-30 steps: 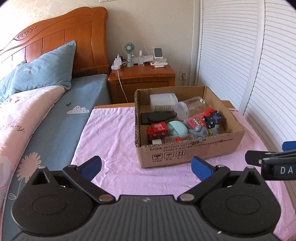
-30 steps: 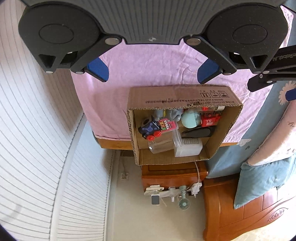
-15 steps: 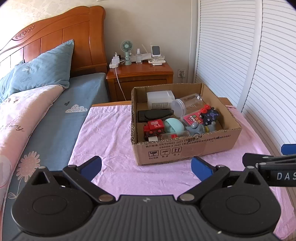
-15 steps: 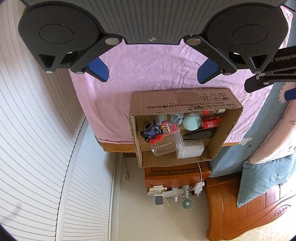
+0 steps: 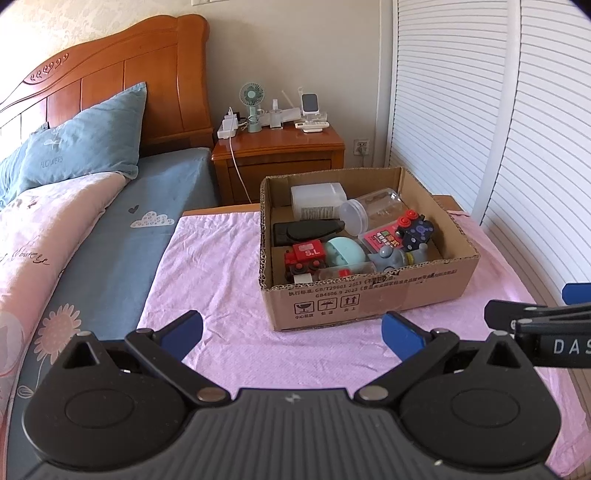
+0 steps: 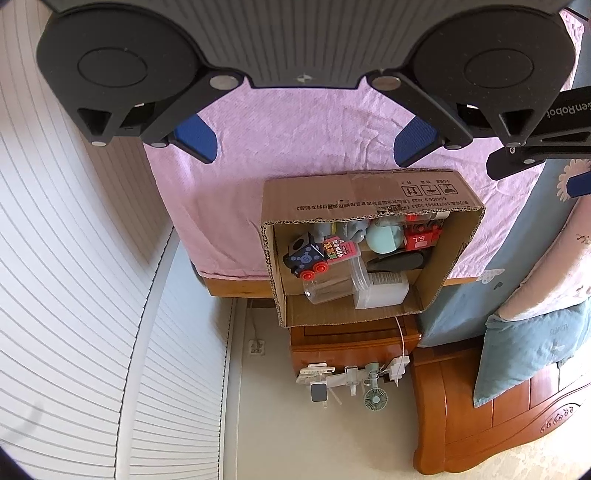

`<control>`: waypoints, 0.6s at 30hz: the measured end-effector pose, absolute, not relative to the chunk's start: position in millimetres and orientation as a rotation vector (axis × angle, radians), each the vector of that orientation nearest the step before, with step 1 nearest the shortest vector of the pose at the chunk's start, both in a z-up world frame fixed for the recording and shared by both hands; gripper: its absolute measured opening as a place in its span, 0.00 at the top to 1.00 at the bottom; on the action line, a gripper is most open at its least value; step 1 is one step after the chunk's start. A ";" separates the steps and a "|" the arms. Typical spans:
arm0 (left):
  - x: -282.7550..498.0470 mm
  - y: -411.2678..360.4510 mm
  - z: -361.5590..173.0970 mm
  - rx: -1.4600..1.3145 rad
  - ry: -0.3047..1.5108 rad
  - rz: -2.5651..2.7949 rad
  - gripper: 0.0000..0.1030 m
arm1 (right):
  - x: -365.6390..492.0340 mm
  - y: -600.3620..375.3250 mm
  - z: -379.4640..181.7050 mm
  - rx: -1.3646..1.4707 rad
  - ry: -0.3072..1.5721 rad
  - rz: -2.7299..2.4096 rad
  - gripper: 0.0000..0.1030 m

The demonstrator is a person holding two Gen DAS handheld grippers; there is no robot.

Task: Organize rigid objects

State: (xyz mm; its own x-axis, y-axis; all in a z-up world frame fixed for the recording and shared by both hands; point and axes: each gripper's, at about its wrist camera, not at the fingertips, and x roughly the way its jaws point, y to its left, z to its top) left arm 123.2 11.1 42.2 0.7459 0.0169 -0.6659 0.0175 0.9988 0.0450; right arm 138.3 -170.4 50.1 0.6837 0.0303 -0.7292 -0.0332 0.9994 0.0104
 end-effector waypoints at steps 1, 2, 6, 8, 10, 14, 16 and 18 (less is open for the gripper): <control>123.1 11.3 42.3 0.049 0.729 0.000 0.01 | 138.2 -170.5 50.3 -0.003 0.817 0.036 0.00; 123.0 10.8 42.4 0.049 0.729 0.002 0.01 | 138.2 -170.8 50.5 -0.003 0.817 0.036 0.00; 122.5 11.3 43.3 0.050 0.727 0.005 0.01 | 137.9 -171.2 50.8 -0.002 0.816 0.036 0.00; 122.2 11.4 43.8 0.049 0.728 0.007 0.01 | 137.8 -171.6 51.0 -0.002 0.814 0.034 0.00; 122.2 11.5 43.6 0.049 0.729 0.006 0.01 | 137.9 -171.8 51.2 -0.003 0.814 0.034 0.00; 121.9 11.2 44.1 0.049 0.727 0.007 0.01 | 137.2 -171.2 51.7 -0.007 0.813 0.037 0.00; 121.2 11.4 44.5 0.049 0.726 0.006 0.01 | 136.6 -171.0 52.1 -0.007 0.811 0.036 0.00; 121.1 11.3 44.6 0.050 0.727 0.006 0.01 | 136.7 -171.3 52.1 -0.007 0.811 0.035 0.00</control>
State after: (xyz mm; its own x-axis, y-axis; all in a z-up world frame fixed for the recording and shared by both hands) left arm 121.1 11.3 44.6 0.7475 0.0232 -0.6638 0.0114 0.9988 0.0477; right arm 136.7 -171.3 52.1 0.6881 0.0285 -0.7251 -0.0339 0.9994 0.0070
